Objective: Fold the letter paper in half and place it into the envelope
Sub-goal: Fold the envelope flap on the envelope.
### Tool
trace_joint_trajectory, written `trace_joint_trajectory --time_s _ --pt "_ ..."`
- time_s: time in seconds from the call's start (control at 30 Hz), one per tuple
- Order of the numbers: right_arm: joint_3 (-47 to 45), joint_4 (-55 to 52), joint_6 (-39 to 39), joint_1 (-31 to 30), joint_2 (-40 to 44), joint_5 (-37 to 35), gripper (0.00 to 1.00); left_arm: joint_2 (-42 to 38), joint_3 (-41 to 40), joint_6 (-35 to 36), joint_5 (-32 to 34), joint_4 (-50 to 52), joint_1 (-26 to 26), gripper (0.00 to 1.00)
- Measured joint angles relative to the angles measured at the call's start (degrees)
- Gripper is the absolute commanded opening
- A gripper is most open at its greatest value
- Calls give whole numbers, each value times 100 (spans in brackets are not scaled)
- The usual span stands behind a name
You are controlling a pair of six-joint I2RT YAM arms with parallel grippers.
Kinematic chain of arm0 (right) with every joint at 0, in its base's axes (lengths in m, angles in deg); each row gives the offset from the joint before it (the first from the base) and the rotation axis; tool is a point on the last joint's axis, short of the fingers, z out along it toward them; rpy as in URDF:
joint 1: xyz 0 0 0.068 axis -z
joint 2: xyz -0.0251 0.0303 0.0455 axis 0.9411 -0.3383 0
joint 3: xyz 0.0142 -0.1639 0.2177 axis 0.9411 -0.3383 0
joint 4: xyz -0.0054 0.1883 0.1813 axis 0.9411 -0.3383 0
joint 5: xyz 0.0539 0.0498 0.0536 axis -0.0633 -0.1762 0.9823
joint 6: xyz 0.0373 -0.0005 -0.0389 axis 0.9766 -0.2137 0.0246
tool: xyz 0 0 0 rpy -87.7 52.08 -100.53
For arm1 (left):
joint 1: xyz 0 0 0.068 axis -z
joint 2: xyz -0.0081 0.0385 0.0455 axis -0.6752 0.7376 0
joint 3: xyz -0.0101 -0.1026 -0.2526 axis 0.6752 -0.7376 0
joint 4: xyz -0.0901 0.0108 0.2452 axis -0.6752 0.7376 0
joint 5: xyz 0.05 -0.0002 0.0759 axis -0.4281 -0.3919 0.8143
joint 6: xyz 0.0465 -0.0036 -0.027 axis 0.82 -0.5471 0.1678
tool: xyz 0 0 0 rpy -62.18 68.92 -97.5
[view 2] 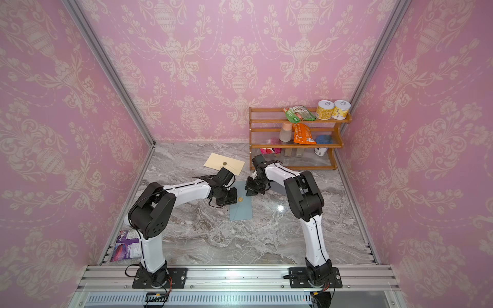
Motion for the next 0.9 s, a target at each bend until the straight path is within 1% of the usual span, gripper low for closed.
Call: trace_joint_trajectory --time_s 0.13,0.2,0.27,0.37,0.5,0.63,0.77,0.9 --pt "4 -4 0 0 0 -2 0 -13 0 37 24 37 2 0" --pt "4 -4 0 0 0 -2 0 66 136 33 24 170 20 0" --pt "4 0 0 0 0 -13 0 269 461 22 31 372 59 0" --pt "2 4 2 15 0 7 0 638 981 -31 33 374 164 0" --pt "-28 39 2 28 0 48 0 887 1283 -136 20 267 238 0" --pt "-52 76 2 42 0 98 0 857 1185 -162 -11 162 234 0" --pt "-55 83 2 42 0 105 0 608 728 -155 -20 -240 168 0" --pt "-55 83 2 42 0 109 0 330 404 -57 2 -129 28 0"
